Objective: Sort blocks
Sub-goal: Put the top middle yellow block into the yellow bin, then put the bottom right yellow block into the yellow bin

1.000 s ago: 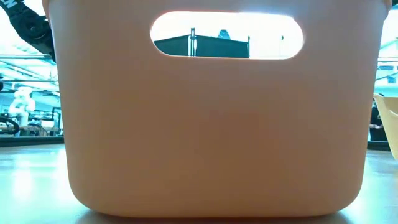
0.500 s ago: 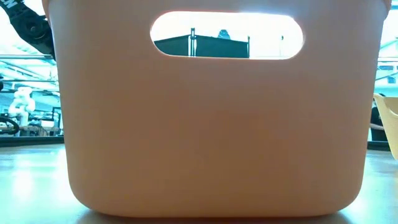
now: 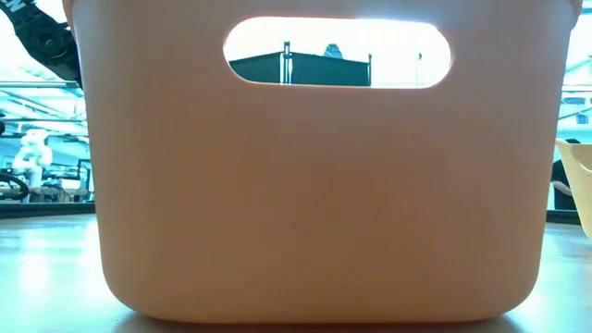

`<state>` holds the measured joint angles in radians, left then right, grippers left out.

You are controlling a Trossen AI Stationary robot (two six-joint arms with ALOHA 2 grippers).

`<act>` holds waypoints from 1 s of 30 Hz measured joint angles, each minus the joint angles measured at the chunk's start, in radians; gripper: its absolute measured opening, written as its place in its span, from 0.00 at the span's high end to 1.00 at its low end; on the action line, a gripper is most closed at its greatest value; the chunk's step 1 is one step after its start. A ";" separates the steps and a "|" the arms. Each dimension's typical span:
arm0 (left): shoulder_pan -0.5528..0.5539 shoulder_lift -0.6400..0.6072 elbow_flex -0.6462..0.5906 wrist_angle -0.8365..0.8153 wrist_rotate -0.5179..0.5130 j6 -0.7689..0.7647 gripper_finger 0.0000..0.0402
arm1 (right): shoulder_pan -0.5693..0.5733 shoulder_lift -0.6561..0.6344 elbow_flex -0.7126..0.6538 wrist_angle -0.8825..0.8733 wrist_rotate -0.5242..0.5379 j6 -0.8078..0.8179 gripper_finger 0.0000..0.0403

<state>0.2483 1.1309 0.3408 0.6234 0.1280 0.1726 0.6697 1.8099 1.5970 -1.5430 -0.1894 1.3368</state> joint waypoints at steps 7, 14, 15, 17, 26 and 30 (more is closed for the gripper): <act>0.000 0.000 0.000 -0.002 0.000 0.000 0.48 | -0.011 0.000 0.000 -0.024 -0.025 0.047 0.64; 0.000 0.000 0.000 -0.003 0.000 0.000 0.48 | -0.040 0.000 0.000 -0.028 -0.018 -0.025 0.51; 0.000 0.000 0.000 -0.003 0.000 0.000 0.48 | -0.046 0.000 0.000 -0.028 -0.017 -0.038 0.50; 0.000 0.000 0.000 -0.005 0.000 0.000 0.48 | -0.064 0.000 0.000 -0.028 -0.011 -0.075 0.49; 0.004 0.000 0.000 -0.041 0.000 0.042 0.48 | -0.221 0.000 0.000 -0.027 0.231 -0.378 0.51; 0.015 0.000 0.000 -0.045 0.000 0.043 0.48 | -0.333 0.000 -0.002 -0.023 0.280 -0.566 0.52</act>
<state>0.2636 1.1309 0.3408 0.5782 0.1276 0.2161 0.3362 1.8099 1.5951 -1.5657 0.0902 0.7709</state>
